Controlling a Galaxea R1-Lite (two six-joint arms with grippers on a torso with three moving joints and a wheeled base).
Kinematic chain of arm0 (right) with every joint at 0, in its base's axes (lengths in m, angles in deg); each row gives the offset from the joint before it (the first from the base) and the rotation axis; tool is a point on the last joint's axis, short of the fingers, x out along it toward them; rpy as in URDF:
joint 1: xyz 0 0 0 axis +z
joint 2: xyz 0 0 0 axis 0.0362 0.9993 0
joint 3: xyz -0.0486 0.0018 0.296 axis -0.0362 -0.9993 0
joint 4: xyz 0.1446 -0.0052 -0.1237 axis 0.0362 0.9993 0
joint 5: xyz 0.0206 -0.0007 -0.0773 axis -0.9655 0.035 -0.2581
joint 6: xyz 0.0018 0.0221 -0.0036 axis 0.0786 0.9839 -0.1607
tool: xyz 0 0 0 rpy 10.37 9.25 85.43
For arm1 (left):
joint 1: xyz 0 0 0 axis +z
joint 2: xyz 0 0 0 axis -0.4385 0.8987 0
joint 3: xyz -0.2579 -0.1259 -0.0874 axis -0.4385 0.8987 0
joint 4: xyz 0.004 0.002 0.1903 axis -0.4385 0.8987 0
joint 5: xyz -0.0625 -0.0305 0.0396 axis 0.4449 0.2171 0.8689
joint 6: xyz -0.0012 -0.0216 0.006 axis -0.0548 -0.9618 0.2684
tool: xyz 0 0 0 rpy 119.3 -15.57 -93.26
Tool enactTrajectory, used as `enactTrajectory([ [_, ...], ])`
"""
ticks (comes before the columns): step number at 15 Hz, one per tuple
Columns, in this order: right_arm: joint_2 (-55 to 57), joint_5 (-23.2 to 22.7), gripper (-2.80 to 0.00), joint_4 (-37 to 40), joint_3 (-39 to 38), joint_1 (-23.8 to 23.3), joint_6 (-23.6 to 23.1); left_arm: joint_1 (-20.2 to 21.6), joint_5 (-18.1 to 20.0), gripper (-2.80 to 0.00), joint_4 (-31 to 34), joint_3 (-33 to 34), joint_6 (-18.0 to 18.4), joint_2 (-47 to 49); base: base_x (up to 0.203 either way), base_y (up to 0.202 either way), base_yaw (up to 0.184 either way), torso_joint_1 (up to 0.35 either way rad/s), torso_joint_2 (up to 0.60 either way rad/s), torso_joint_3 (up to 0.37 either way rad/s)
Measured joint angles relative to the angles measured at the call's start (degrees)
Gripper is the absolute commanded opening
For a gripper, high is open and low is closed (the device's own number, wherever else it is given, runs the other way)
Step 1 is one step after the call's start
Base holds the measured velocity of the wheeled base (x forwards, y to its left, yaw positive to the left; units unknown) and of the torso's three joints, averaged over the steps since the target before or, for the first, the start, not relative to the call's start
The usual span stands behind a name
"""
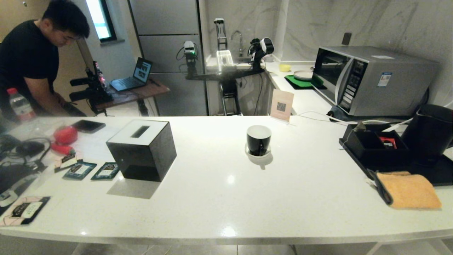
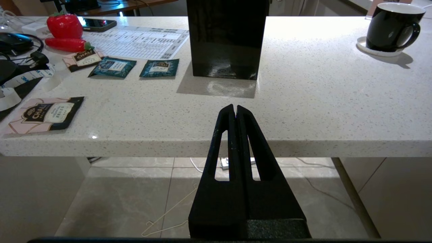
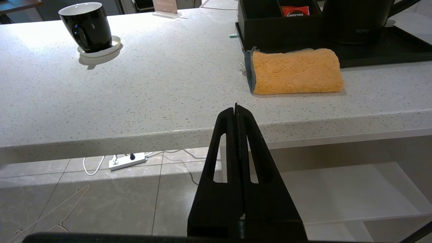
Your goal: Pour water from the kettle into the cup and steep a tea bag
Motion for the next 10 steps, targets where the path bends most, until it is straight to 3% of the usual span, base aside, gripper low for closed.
enactTrajectory([
  [10, 0.0, 0.0, -2.80, 0.0, 0.0, 0.0, 0.0, 0.0, 0.0, -2.80, 0.0, 0.0, 0.0, 0.0, 0.000, 0.000, 0.000, 0.000, 0.00, 0.000],
])
